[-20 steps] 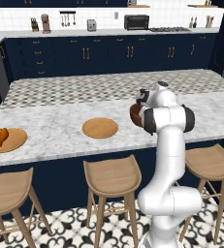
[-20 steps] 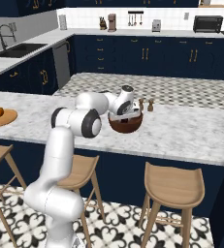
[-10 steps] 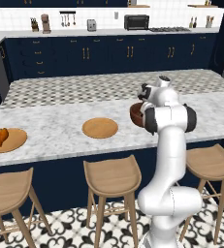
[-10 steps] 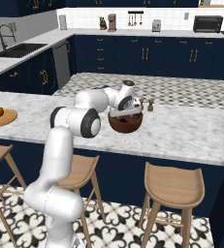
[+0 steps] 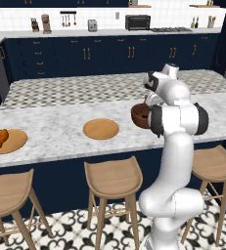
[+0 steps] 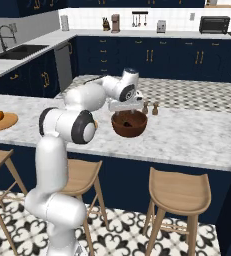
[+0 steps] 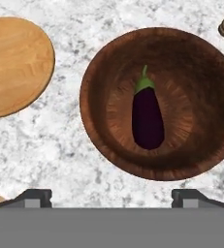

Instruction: Pick the chicken drumstick and eggplant from their plates and place them in the bowl. Then put the bowl in the fridge.

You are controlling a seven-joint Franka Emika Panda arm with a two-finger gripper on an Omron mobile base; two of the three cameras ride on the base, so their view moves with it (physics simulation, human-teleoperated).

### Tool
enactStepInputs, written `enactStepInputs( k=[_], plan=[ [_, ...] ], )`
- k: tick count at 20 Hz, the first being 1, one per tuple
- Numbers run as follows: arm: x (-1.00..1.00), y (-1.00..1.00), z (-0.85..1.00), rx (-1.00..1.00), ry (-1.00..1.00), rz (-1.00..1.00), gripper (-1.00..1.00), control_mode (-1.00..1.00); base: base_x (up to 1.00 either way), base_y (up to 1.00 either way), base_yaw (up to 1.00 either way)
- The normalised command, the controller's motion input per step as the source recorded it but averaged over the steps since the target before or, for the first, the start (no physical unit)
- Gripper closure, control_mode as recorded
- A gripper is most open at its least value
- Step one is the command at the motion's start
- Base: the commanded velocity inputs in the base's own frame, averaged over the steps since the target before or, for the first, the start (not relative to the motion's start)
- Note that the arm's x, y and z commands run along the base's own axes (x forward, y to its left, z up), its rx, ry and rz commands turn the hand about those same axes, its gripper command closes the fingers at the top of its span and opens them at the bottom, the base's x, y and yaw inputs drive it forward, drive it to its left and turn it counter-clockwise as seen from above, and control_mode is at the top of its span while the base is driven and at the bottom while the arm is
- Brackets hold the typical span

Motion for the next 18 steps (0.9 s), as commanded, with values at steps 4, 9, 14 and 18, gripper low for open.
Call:
enactStepInputs(
  k=[4,9,14,18],
  plan=[
    [-1.0,0.65,0.23,0.0,0.0,-0.05,-1.0,-1.0,0.0,0.0,0.0],
    [-1.0,0.83,0.0,0.03,0.0,-0.11,-1.0,-1.0,0.0,0.0,0.0],
    [-1.0,0.9,-0.05,0.01,0.0,-0.14,-1.0,-1.0,0.0,0.0,0.0],
    [-0.92,0.8,-0.24,0.0,0.0,-0.23,-1.0,-1.0,0.0,0.0,0.0]
  ],
)
